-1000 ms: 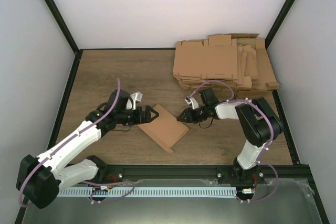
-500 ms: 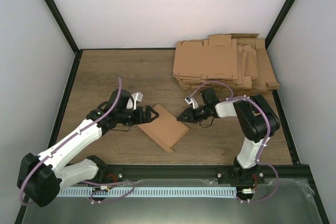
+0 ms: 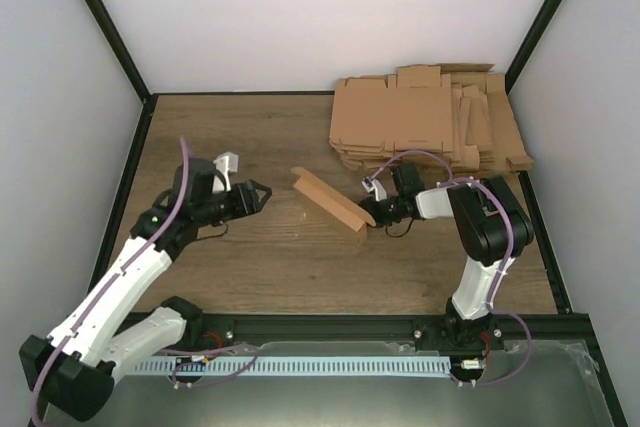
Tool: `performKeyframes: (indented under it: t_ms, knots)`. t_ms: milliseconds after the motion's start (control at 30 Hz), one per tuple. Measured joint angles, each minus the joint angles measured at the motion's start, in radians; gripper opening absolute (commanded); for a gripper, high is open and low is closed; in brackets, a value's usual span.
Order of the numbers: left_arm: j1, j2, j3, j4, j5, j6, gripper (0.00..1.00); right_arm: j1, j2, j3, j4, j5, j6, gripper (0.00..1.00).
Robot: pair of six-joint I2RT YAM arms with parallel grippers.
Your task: Fold the paper box
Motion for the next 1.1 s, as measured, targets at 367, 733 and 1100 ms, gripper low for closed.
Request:
performKeyframes:
  t_ms: [367,733,1100]
  knots:
    - [-0.008,0.239,-0.443,0.404,0.237,-0.14,0.22,0.0,0.024,0.056,-0.024,0.022,-0.013,0.25]
    - [-0.014,0.308,-0.282,0.547,0.272,-0.087,0.29,0.0,0.057,0.227,-0.098,0.124,-0.037,0.26]
    - [-0.015,0.339,-0.219,0.443,0.188,0.023,0.35,0.0,0.0,0.341,-0.216,0.283,-0.032,0.4]
